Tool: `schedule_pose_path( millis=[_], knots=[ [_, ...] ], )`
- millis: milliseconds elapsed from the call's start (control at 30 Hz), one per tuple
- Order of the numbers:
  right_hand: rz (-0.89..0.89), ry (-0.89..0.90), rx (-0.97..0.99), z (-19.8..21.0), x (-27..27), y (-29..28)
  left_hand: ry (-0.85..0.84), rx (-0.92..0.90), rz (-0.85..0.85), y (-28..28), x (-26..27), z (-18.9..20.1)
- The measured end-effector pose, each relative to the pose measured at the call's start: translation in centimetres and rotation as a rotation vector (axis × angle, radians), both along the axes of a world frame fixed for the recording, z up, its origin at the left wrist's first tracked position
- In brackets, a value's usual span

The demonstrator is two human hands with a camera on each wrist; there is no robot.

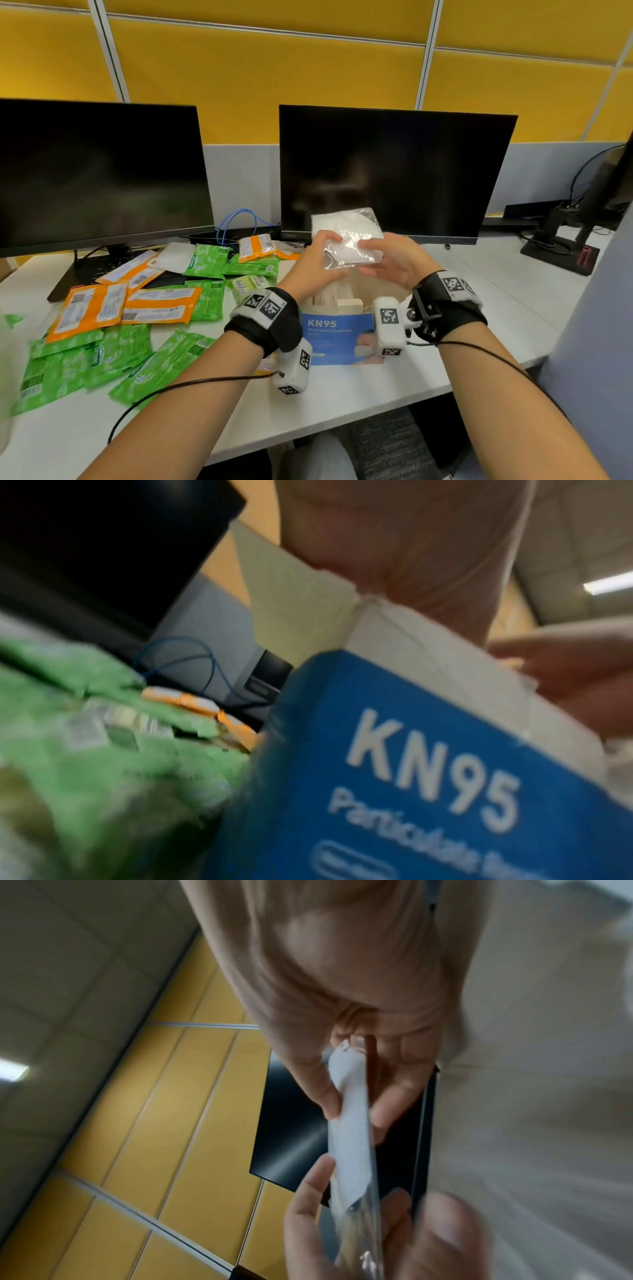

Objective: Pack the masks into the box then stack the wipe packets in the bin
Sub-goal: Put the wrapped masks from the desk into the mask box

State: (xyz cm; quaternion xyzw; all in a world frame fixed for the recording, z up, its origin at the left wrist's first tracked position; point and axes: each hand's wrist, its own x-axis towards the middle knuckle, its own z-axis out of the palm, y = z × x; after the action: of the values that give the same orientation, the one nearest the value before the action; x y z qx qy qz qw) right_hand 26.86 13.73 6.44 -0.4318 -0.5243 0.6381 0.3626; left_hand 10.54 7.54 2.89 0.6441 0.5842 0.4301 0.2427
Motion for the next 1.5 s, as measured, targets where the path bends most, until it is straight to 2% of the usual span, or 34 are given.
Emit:
schedule_pose_path(
  millis=[133, 233, 300, 400, 467, 533, 667, 800, 933, 1000, 1067, 1167, 1233, 1333, 1400, 1500],
  knots=[
    [-0.162, -0.024, 0.293, 1.5, 0.6, -0.4, 0.346, -0.024, 0.006, 0.1, 0.5, -0.9],
    [-0.297, -0.099, 0.508, 3.0, 1.4, -0.5, 0.455, -0.07, -0.063, 0.0, 0.7, -0.7],
    [-0.335, -0.249, 0.635, 4.3, 1.7, -0.9, 0.589, -0.137, -0.143, 0.1, 0.7, -0.2],
    [-0.262, -0.59, 0.764, 6.0, 1.6, -1.6, 0.729, -0.219, -0.178, 0.5, 0.3, 0.3],
    [-0.136, -0.83, 0.734, 6.4, 1.0, -2.1, 0.721, -0.21, -0.144, 0.6, -0.1, -0.1],
    [-0.028, -0.981, 0.651, 6.1, 0.3, -2.5, 0.693, -0.142, -0.101, 0.4, -0.5, -0.6],
    [0.069, -1.101, 0.562, 4.1, -1.3, -2.5, 0.654, -0.076, -0.046, 0.0, -0.6, -1.1],
    [0.256, -1.387, 0.432, 1.5, -2.6, -2.1, 0.68, -0.064, -0.035, 0.3, -0.6, -1.3],
    [0.286, -1.547, 0.362, -0.7, -3.6, -1.3, 0.621, -0.051, 0.07, 0.7, -0.8, -2.1],
    [0.358, -1.557, 0.307, -1.7, -3.9, -0.9, 0.555, -0.071, 0.203, 0.7, -0.8, -2.3],
    [0.385, -1.509, 0.306, -2.7, -4.1, -0.3, 0.372, -0.144, 0.307, 0.6, -0.8, -2.6],
    [0.39, -1.386, 0.264, -3.2, -4.3, 0.3, 0.046, -0.243, 0.322, 0.9, -1.1, -3.1],
    [0.373, -1.192, 0.161, -2.9, -4.4, 0.4, -0.097, -0.272, 0.299, 1.0, -1.1, -3.2],
    [0.3, -0.783, -0.103, -2.5, -4.4, 0.7, -0.196, -0.264, 0.33, 1.0, -0.6, -3.0],
    [0.318, -0.682, -0.2, -2.9, -4.6, 0.9, -0.222, -0.25, 0.337, 1.2, -0.2, -3.1],
    [0.328, -0.756, -0.084, -4.4, -5.1, 1.7, -0.228, -0.238, 0.323, 1.1, 0.5, -3.1]
  ],
)
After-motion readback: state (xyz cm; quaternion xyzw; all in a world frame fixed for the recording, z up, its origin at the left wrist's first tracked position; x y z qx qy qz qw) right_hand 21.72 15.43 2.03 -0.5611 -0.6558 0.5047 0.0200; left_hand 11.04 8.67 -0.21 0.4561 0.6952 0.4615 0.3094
